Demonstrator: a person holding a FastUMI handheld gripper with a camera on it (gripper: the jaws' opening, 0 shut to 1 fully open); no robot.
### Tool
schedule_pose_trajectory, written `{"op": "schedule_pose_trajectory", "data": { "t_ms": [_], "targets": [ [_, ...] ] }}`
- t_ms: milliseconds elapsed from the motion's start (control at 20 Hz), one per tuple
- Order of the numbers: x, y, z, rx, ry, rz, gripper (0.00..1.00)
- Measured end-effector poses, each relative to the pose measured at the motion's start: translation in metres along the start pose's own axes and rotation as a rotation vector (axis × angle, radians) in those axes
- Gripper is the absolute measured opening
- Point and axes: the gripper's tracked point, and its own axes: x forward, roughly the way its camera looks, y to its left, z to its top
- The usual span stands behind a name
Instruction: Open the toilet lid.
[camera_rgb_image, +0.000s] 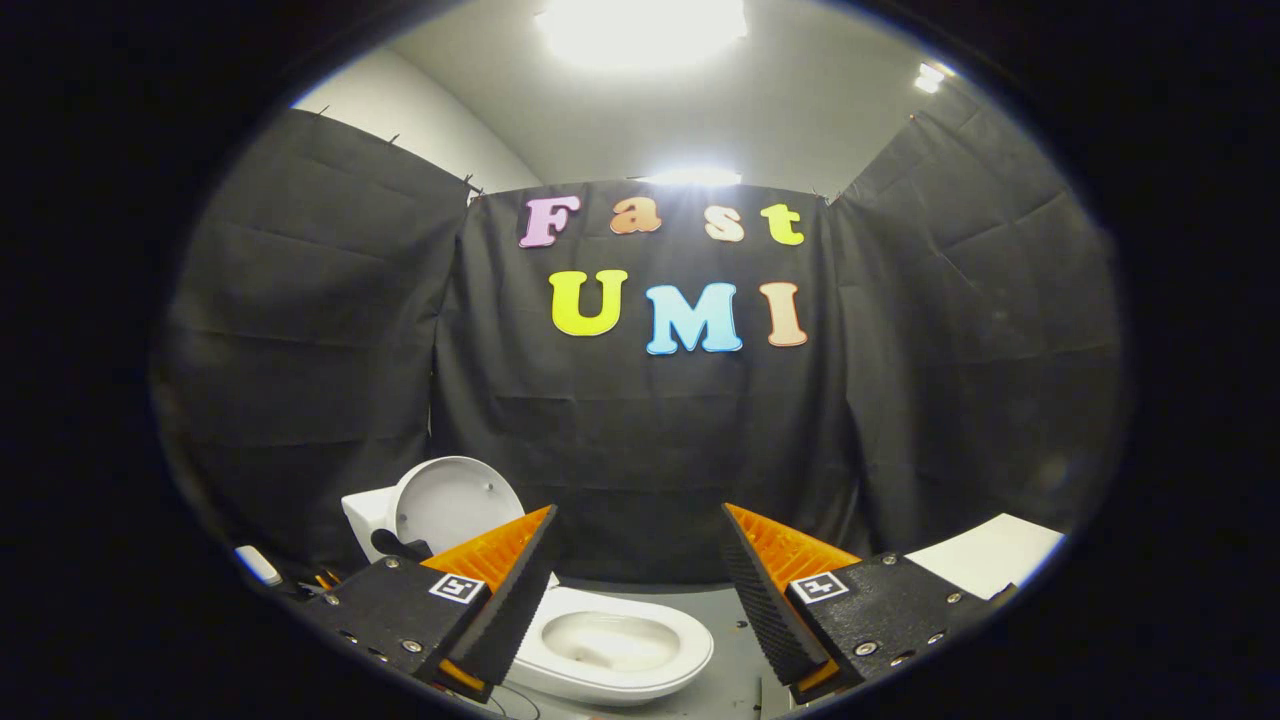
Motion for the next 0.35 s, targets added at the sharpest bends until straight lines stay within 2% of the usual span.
{"op": "schedule_pose_trajectory", "data": {
  "t_ms": [350],
  "targets": [
    [-0.006,-0.032,-0.016,-0.031,0.041,-0.05,0.95]
  ]
}}
